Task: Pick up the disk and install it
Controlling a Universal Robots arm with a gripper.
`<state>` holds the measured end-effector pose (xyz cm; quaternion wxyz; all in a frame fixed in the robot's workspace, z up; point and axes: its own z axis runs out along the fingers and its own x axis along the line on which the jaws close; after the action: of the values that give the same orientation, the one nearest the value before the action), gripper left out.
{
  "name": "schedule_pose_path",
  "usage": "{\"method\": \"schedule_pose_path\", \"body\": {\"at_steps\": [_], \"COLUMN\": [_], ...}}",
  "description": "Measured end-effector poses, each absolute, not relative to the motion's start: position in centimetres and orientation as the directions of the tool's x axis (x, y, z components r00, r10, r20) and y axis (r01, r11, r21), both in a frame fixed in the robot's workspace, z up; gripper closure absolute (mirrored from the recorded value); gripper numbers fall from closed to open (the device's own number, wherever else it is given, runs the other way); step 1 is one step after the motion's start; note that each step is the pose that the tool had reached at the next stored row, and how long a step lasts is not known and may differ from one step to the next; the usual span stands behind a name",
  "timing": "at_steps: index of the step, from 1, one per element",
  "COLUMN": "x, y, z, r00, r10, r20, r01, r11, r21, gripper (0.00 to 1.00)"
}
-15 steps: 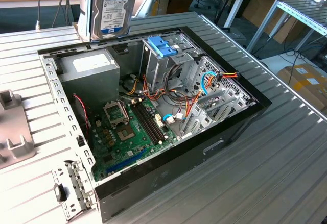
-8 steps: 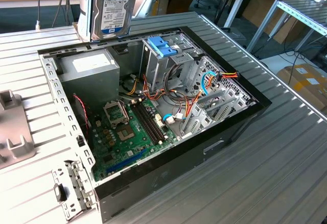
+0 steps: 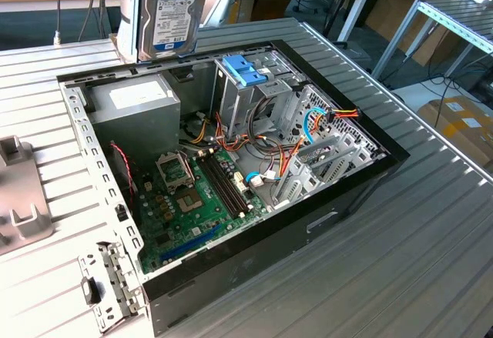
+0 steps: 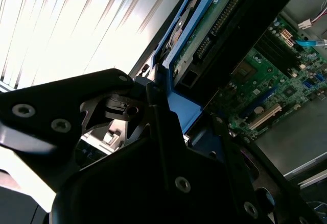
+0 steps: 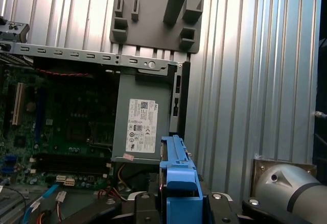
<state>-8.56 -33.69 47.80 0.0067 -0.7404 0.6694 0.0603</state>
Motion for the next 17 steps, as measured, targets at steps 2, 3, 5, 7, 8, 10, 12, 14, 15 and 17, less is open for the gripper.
{"method": "schedule_pose_path", "body": {"at_steps": [2, 3, 5, 7, 8, 10, 12, 14, 15, 17], "x": [-8.44, -8.4, -8.29, -8.16, -8.08, -7.91, -7.81, -7.71, -7.67, -7.58], "y": [-33.69, -33.69, -33.69, -33.69, -33.69, -33.69, -33.69, -33.69, -33.69, -33.69], "z": [47.79, 47.79, 47.78, 47.77, 47.76, 47.75, 47.74, 47.74, 47.73, 47.73], "r00": [0.097, 0.097, 0.096, 0.096, 0.097, 0.097, 0.097, 0.097, 0.097, 0.097], "r10": [-0.99, -0.99, -0.99, -0.99, -0.99, -0.99, -0.99, -0.99, -0.99, -0.99], "r20": [-0.098, -0.098, -0.098, -0.098, -0.098, -0.098, -0.098, -0.098, -0.098, -0.098], "r01": [-0.992, -0.992, -0.992, -0.992, -0.992, -0.992, -0.992, -0.992, -0.992, -0.992], "r11": [-0.104, -0.104, -0.104, -0.104, -0.104, -0.104, -0.104, -0.104, -0.104, -0.104], "r21": [0.071, 0.071, 0.071, 0.071, 0.071, 0.071, 0.071, 0.071, 0.071, 0.071], "gripper": [0.63, 0.63, 0.63, 0.63, 0.63, 0.63, 0.63, 0.63, 0.63, 0.63]}}
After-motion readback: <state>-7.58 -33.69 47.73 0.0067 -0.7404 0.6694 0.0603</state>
